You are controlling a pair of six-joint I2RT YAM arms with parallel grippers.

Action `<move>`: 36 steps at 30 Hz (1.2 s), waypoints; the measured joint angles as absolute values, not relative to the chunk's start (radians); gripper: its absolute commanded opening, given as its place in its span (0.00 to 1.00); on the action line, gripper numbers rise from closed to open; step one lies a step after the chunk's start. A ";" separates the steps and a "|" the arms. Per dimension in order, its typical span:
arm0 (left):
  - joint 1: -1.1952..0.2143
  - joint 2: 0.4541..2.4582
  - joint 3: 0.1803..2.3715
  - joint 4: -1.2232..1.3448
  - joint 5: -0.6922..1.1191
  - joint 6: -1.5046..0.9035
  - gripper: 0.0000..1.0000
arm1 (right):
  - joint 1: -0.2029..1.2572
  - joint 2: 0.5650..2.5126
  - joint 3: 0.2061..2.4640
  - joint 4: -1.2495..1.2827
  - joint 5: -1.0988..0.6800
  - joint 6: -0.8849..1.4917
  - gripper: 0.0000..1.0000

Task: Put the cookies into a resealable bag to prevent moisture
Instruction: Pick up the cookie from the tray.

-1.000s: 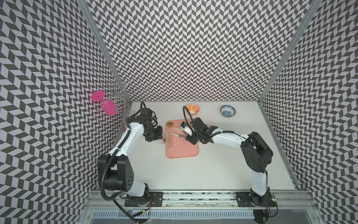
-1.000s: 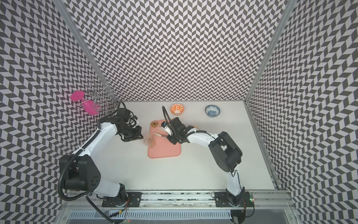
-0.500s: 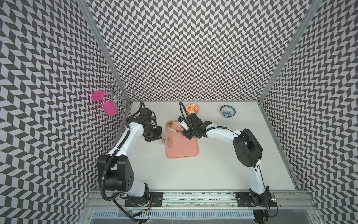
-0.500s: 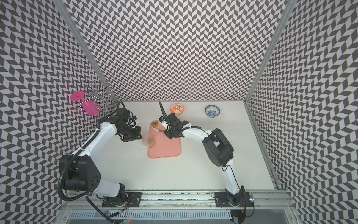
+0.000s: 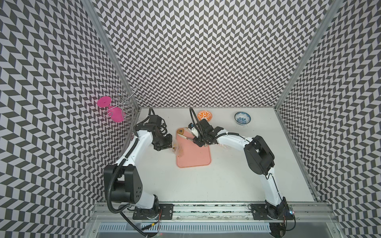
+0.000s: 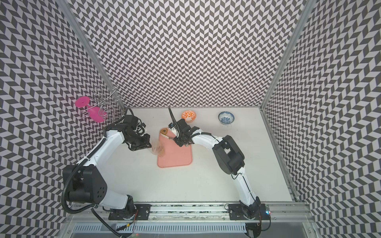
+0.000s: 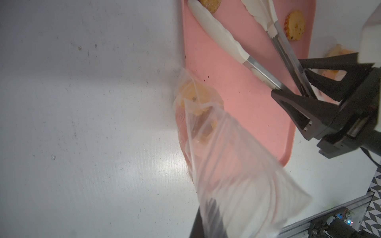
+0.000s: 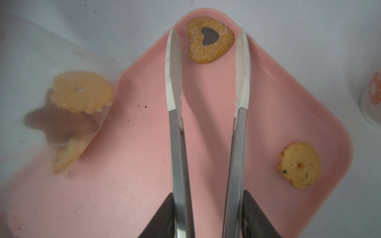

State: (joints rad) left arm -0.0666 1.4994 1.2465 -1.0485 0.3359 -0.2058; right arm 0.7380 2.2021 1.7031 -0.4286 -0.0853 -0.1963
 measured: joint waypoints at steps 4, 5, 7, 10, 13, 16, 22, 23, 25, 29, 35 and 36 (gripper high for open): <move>-0.067 1.500 1.246 -1.048 0.338 -0.205 0.00 | 0.743 2.217 1.726 -0.446 -0.085 -0.200 0.42; -0.067 1.500 1.246 -1.048 0.338 -0.205 0.00 | 0.744 2.219 1.733 -0.447 -0.085 -0.201 0.41; -0.067 1.500 1.246 -1.048 0.338 -0.203 0.00 | 0.745 2.221 1.746 -0.448 -0.084 -0.201 0.40; -0.067 1.500 1.244 -1.048 0.339 -0.202 0.00 | 0.746 2.221 1.757 -0.452 -0.081 -0.202 0.38; -0.067 1.502 1.243 -1.047 0.341 -0.201 0.00 | 0.746 2.221 1.759 -0.463 -0.076 -0.206 0.37; -0.067 1.507 1.242 -1.045 0.344 -0.199 0.00 | 0.746 2.220 1.754 -0.472 -0.074 -0.209 0.37; -0.067 1.525 1.242 -1.037 0.359 -0.199 0.00 | 0.735 2.148 1.638 -0.471 -0.073 -0.209 0.36; -0.067 1.529 1.242 -1.034 0.363 -0.199 0.00 | 0.732 2.128 1.616 -0.472 -0.076 -0.209 0.36; -0.068 1.541 1.242 -1.026 0.373 -0.199 0.00 | 0.724 2.066 1.552 -0.470 -0.096 -0.198 0.36; -0.079 1.579 1.244 -1.013 0.383 -0.199 0.00 | 0.697 1.933 1.428 -0.467 -0.146 -0.171 0.35; -0.100 1.637 1.277 -1.001 0.410 -0.199 0.00 | 0.642 1.747 1.266 -0.440 -0.257 -0.104 0.35; -0.105 1.644 1.283 -0.994 0.418 -0.199 0.00 | 0.629 1.710 1.232 -0.432 -0.287 -0.084 0.35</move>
